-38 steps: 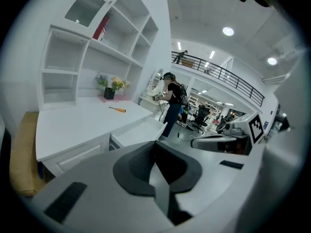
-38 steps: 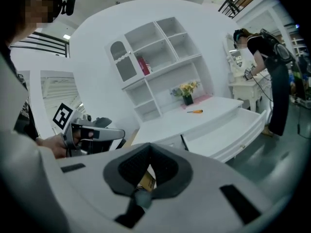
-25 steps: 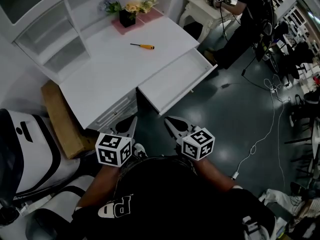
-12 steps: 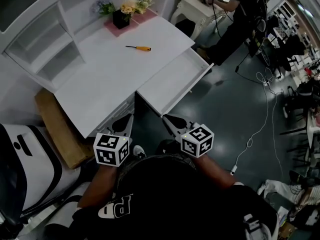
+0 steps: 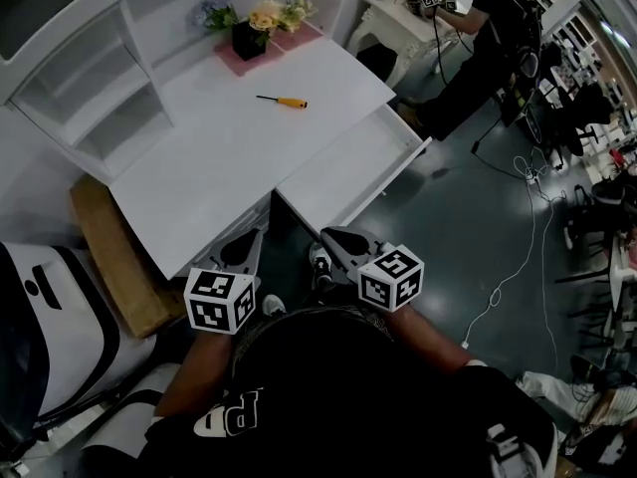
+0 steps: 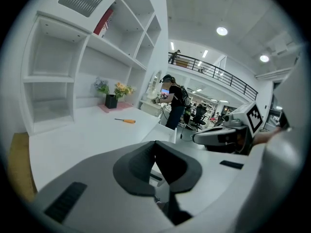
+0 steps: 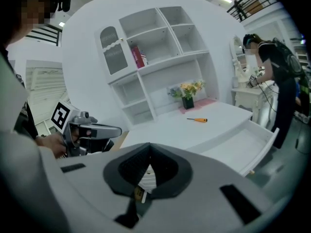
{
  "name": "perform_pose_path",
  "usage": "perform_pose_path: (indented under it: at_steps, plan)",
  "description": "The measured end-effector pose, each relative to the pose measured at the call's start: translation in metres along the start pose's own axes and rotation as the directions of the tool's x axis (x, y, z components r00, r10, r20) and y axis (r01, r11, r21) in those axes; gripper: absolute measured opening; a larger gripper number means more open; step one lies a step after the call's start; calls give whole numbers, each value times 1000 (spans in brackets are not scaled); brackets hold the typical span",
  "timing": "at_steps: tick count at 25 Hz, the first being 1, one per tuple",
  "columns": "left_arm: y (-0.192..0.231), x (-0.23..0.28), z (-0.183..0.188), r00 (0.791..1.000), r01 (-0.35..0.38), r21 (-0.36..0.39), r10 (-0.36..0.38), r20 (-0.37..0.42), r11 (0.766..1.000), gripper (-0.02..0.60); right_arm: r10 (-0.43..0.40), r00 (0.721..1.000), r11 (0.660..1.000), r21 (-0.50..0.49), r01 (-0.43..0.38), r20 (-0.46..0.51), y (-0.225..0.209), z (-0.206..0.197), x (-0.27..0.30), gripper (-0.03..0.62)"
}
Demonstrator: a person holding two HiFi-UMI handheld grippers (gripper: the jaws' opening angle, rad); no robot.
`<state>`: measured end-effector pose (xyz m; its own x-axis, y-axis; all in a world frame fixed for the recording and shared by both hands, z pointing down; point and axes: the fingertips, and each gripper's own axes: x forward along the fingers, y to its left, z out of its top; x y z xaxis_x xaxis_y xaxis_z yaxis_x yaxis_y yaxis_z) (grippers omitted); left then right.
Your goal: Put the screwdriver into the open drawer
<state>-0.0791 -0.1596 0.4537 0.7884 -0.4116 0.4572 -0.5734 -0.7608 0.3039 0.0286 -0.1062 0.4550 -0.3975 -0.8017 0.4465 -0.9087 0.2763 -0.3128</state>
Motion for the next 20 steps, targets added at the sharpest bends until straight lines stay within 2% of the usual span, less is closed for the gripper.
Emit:
perform_pose_path:
  at_steps: [8,20]
  plan:
    - [20,29,12,996,-93,-53,93,7,994,12,64,998,997,-35,-65,-20,-39,27,30,9]
    - [42,92,38,978,-206,-100,206,-7,973,12,92,993,988,-115,-101,-78,-129,68,84,9]
